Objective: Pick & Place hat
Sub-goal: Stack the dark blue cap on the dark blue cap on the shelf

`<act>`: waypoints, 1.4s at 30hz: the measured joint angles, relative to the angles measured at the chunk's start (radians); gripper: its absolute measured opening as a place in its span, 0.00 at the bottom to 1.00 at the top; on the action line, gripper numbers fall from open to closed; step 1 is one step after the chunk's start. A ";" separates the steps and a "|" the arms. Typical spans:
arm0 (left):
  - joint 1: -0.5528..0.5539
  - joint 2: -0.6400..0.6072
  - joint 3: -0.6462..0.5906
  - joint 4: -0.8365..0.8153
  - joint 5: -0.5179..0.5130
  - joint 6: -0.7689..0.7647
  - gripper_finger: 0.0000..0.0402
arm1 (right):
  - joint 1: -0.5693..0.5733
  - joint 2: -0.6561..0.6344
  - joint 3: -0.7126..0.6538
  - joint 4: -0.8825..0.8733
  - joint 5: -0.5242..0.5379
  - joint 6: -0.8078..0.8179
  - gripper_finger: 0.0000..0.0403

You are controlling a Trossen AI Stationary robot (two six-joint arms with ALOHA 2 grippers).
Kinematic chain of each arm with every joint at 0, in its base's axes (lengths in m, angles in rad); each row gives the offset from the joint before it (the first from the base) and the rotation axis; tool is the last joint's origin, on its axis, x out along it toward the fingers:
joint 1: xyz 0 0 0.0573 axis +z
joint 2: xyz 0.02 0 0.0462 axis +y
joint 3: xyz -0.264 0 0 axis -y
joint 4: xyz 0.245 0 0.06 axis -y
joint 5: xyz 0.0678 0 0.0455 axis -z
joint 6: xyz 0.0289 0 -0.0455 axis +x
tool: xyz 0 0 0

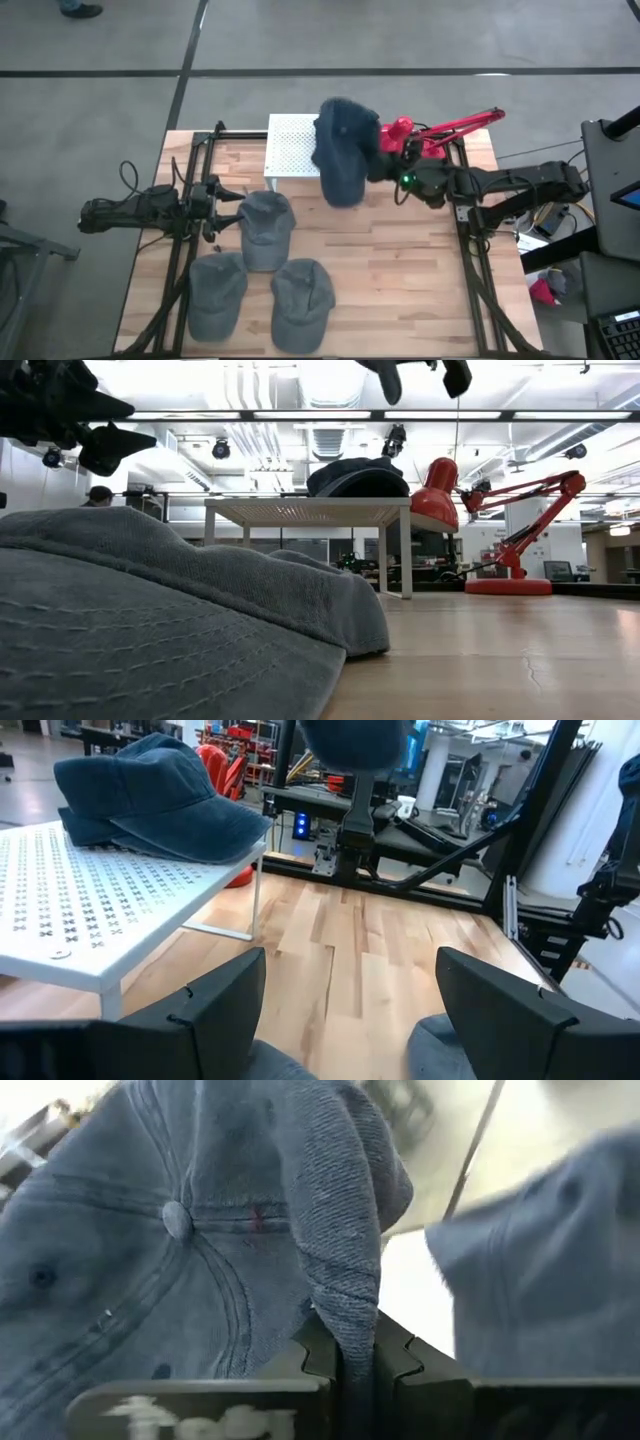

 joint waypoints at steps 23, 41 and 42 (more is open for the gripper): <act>0.000 0.006 0.000 -0.004 0.000 0.025 0.74 | -0.292 0.225 0.363 -0.568 -0.033 0.254 0.03; 0.000 0.006 0.000 -0.004 0.000 0.025 0.74 | -0.354 0.317 0.367 -0.583 -0.097 0.301 0.03; 0.000 0.006 0.000 -0.004 0.000 0.025 0.74 | -0.356 0.321 0.367 -0.583 -0.097 0.308 0.03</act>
